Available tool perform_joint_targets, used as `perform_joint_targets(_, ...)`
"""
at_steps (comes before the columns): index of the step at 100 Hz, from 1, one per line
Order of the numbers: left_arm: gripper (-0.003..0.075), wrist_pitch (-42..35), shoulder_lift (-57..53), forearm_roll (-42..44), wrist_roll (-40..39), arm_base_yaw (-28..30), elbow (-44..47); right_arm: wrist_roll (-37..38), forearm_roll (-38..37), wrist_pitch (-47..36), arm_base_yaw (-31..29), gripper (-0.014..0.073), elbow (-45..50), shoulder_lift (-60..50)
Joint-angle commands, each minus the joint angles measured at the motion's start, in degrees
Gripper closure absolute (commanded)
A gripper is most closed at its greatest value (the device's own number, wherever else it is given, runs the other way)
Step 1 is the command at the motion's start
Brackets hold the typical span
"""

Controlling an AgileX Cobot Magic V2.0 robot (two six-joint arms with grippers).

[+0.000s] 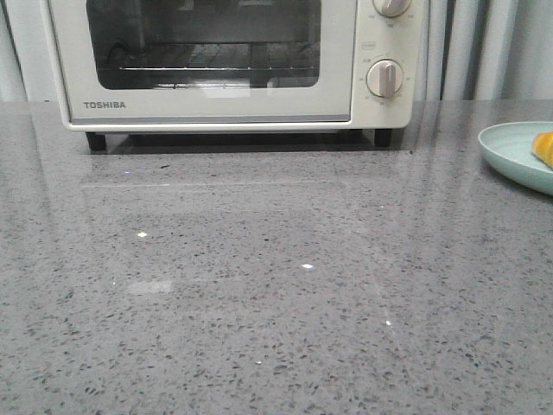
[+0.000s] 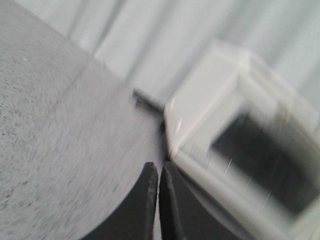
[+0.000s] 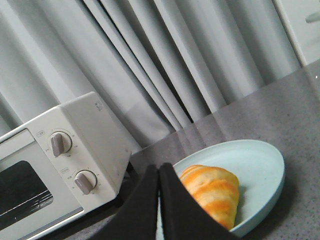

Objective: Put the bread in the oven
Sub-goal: 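Move the left gripper toward the toaster oven door handle, then hook the door handle with the left gripper and pull it down open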

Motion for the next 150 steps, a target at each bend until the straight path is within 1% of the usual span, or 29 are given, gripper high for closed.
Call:
perform_joint_targets(1, 0.0741, -10.9, -1.6, -19.2, -0.2, -0.2, 0.9, 0.3, 1.6, -3.1, -0.3, 0.0641, -0.7, -1.1)
perform_joint_targets(3, 0.0741, -12.0, -1.6, -23.1, -0.2, -0.2, 0.9, 0.3, 1.6, -3.3, -0.3, 0.0641, -0.8, -1.1)
perform_joint_targets(9, 0.0741, -13.3, -1.6, -26.4, -0.2, -0.2, 0.9, 0.3, 1.6, -2.5, -0.3, 0.0641, -2.1, -1.1)
perform_joint_targets(13, 0.0741, -12.4, -1.6, -26.5, -0.3, -0.2, 0.5, 0.3, 1.6, -1.5, -0.2, 0.0641, -2.9, -1.1)
perform_joint_targets(17, 0.0741, -8.3, -1.6, -24.4, -0.1, -0.3, -0.9, 0.3, 1.6, -0.1, -0.2, 0.0641, -3.8, -1.1)
perform_joint_targets(18, 0.0741, -8.3, -1.6, -24.4, -0.1, -0.3, -0.9, 0.3, 1.6, 0.6, -0.2, 0.0641, -4.2, -1.1)
perform_joint_targets(20, 0.0741, -5.8, -1.5, -21.8, -0.1, -0.3, -1.8, 0.3, 1.6, 1.3, -0.2, 0.0641, -5.0, -1.1)
perform_joint_targets(22, 0.0741, -1.9, -1.3, -17.1, -0.1, -0.3, -3.2, 0.3, 1.6, 2.6, -0.2, 0.0641, -5.7, -1.1)
perform_joint_targets(23, 0.0741, -1.9, -1.2, -17.1, -0.1, -0.3, -3.2, 0.3, 1.6, 3.4, -0.2, 0.0641, -6.0, -1.0)
perform_joint_targets(25, 0.0741, 2.0, -0.8, -11.8, -0.1, -0.3, -4.9, 0.3, 1.6, 4.7, -0.2, 0.0641, -7.1, -0.7)
perform_joint_targets(29, 0.0742, 7.3, 0.6, -3.8, -0.1, -0.3, -8.0, 0.3, 1.6, 6.9, -0.2, 0.0641, -8.3, -0.2)
perform_joint_targets(30, 0.0742, 7.3, 0.9, -3.8, -0.1, -0.3, -8.0, 0.3, 1.6, 7.7, -0.2, 0.0641, -8.9, -0.1)
perform_joint_targets(36, 0.0741, 13.8, 4.5, 7.9, -0.1, -0.3, -14.0, 0.3, 1.2, 10.3, 0.1, 0.0641, -11.2, 1.2)
perform_joint_targets(41, 0.0741, 16.6, 8.5, 13.4, 0.3, -0.3, -18.3, -0.2, -0.4, 11.9, 0.7, 0.0641, -13.4, 2.5)
perform_joint_targets(45, 0.0741, 18.2, 12.4, 15.7, 1.7, -0.3, -21.9, -1.5, -2.8, 12.7, 1.3, 0.0641, -15.0, 3.8)
perform_joint_targets(54, 0.0741, 21.0, 21.6, 15.3, 10.1, -0.3, -29.1, -7.1, -6.7, 14.5, 3.2, 0.0641, -18.3, 7.1)
perform_joint_targets(59, 0.0741, 22.3, 26.5, 14.1, 14.9, -0.6, -33.6, -9.3, -7.6, 15.4, 4.2, 0.0641, -20.1, 9.0)
perform_joint_targets(63, 0.0741, 21.7, 29.9, 13.1, 18.1, -1.7, -35.8, -10.4, -7.7, 15.4, 4.9, 0.0641, -21.3, 10.7)
perform_joint_targets(77, 0.0741, 20.8, 40.1, 12.0, 23.8, -7.9, -43.3, -10.4, -7.9, 14.8, 6.1, 0.0641, -23.4, 15.4)
perform_joint_targets(97, 0.0741, 19.9, 53.7, 12.2, 32.6, -19.6, -53.8, -10.4, -7.9, 14.0, 6.1, 0.0641, -23.4, 18.4)
perform_joint_targets(106, 0.0741, 18.7, 59.3, 12.2, 33.5, -23.0, -58.8, -10.4, -7.9, 14.1, 6.1, 0.0641, -23.4, 18.4)
perform_joint_targets(113, 0.0741, 18.2, 62.9, 12.2, 33.5, -24.3, -62.3, -10.4, -7.9, 14.6, 6.1, 0.0641, -23.4, 18.4)
perform_joint_targets(129, 0.0741, 18.0, 69.7, 11.9, 33.5, -24.4, -68.3, -10.4, -7.9, 14.7, 6.1, 0.0641, -23.4, 18.4)
perform_joint_targets(150, 0.0741, 17.5, 75.7, 11.5, 33.5, -24.8, -72.3, -10.4, -7.9, 14.7, 6.1, 0.0641, -23.4, 18.4)
